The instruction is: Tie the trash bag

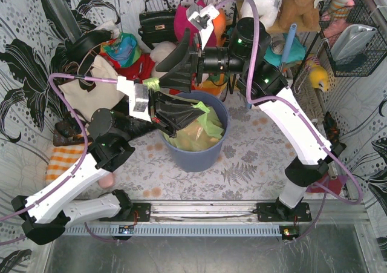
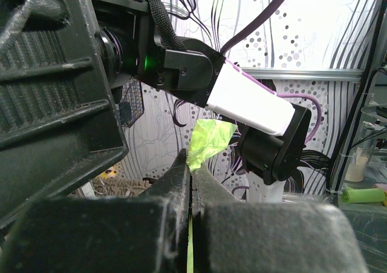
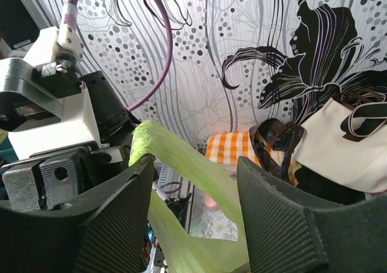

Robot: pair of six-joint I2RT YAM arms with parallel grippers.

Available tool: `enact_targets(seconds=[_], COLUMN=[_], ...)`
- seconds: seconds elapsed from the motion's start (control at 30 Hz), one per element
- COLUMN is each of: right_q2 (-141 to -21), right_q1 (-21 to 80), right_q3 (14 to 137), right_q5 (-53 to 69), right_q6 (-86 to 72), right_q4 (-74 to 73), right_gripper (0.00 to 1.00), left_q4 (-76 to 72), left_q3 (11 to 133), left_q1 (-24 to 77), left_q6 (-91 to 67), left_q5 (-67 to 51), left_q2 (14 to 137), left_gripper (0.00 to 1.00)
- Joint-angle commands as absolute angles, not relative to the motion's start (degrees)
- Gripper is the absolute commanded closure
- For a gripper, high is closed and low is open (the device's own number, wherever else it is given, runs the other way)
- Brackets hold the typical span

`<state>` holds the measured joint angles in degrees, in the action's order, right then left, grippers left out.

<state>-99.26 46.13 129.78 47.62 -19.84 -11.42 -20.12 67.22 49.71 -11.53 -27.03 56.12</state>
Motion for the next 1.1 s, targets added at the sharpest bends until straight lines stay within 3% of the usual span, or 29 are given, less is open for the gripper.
enact_targets(seconds=[0.0,0.13,0.33,0.7,1.07], right_q2=[-98.98,-99.07,-97.04,-92.54,-87.78], right_q1=[46.88,47.26,48.16,48.16,48.14], right_q3=[131.99,132.56,130.46,127.52,121.89], right_q5=[48.59,48.2,44.33,32.42,33.47], right_q6=[-20.02,-19.6,-15.32,-9.56,-14.28], right_q4=[-10.22,-11.52,-11.49,-13.75,-12.63], right_gripper=[0.43,0.42,0.3,0.34,0.34], left_q4=[-22.09,-22.15,-21.85,-21.05,-20.39], left_q3=[66.97,67.15,67.51,64.93,64.01], left_q1=[49.44,49.47,49.46,49.47,49.48], left_q6=[-11.64,-11.74,-11.78,-13.08,-13.71], left_q5=[-27.21,-27.42,-29.02,-30.1,-31.11], left_q2=[55.59,55.91,56.38,53.7,53.07], left_gripper=[1.0,1.0,1.0,1.0,1.0])
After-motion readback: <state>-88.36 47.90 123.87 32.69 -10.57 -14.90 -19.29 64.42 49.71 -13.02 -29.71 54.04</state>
